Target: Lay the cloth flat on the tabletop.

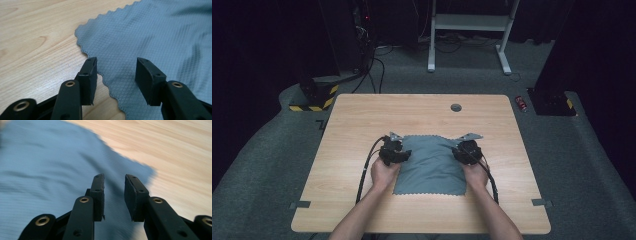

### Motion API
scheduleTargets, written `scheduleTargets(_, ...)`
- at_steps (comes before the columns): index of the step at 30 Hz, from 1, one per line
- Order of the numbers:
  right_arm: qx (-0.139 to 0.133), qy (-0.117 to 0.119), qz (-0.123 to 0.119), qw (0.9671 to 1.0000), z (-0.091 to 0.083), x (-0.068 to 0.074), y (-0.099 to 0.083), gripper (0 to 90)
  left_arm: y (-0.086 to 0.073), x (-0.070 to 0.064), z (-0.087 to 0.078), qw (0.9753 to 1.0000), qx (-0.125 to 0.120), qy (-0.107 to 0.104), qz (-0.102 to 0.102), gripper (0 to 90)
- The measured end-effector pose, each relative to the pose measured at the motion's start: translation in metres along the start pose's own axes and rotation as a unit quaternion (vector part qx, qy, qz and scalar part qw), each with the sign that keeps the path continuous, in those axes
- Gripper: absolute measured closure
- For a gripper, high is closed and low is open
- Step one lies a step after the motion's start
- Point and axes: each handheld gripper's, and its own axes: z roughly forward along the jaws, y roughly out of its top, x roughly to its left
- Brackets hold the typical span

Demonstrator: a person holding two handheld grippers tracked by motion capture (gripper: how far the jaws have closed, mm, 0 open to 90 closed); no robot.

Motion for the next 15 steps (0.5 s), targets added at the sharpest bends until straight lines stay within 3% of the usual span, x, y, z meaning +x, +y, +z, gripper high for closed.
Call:
scheduleTargets(4, 0.009, -0.024, 0.041, 0.9988, -0.003, -0.026, -0.008, 69.3, -0.001, 0.000, 0.001, 0.9999, -0.007, 0.006, 0.008, 51.3)
scheduleTargets(9, 0.031, -0.042, 0.020, 0.9984, 0.005, -0.033, -0.007, 70.8, -0.002, 0.003, 0.002, 0.9999, -0.013, 0.004, 0.009, 49.0)
scheduleTargets(13, 0.023, -0.049, 0.035, 0.9979, 0.008, -0.041, -0.007, 70.8, -0.002, 0.003, 0.000, 0.9999, -0.003, 0.013, -0.003, 46.6)
scheduleTargets(15, 0.018, -0.035, 0.044, 0.9982, 0.003, -0.039, -0.008, 70.1, -0.002, 0.002, -0.004, 0.9998, 0.009, 0.015, 0.003, 46.3)
